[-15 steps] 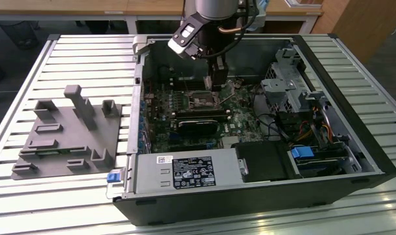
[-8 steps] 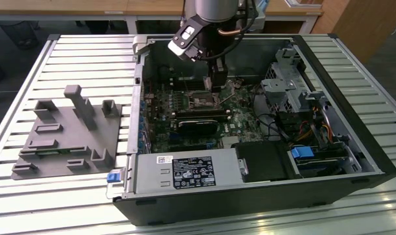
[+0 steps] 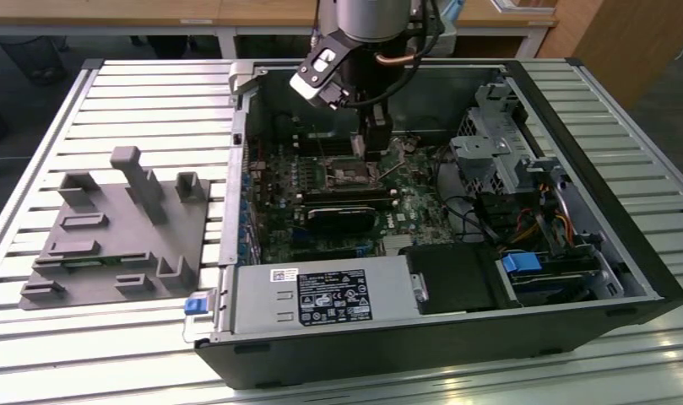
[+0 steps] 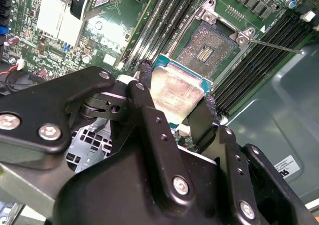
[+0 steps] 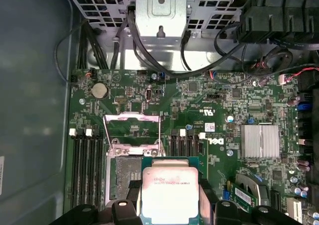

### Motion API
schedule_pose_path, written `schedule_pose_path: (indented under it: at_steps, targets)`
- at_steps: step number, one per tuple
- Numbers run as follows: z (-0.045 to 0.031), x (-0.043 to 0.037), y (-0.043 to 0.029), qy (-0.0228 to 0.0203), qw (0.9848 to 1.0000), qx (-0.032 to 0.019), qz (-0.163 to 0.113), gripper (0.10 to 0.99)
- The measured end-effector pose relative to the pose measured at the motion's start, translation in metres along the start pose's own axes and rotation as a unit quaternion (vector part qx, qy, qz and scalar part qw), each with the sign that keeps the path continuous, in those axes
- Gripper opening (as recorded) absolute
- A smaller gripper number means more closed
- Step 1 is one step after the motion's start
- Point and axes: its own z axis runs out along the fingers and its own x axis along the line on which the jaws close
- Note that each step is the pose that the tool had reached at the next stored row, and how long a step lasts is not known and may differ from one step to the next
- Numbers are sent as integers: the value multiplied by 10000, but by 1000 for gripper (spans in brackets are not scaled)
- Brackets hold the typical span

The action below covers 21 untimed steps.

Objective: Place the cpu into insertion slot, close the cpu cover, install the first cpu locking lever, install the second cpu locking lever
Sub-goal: 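Place the cpu into insertion slot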

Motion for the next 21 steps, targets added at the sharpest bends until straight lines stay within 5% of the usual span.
schedule_pose_path:
  at_steps: [15, 21]
  targets:
    - [101, 15, -9, -15, 10000, -1, 88, 541]
    - [172, 19, -31, 30, 9997, 1, -231, 541]
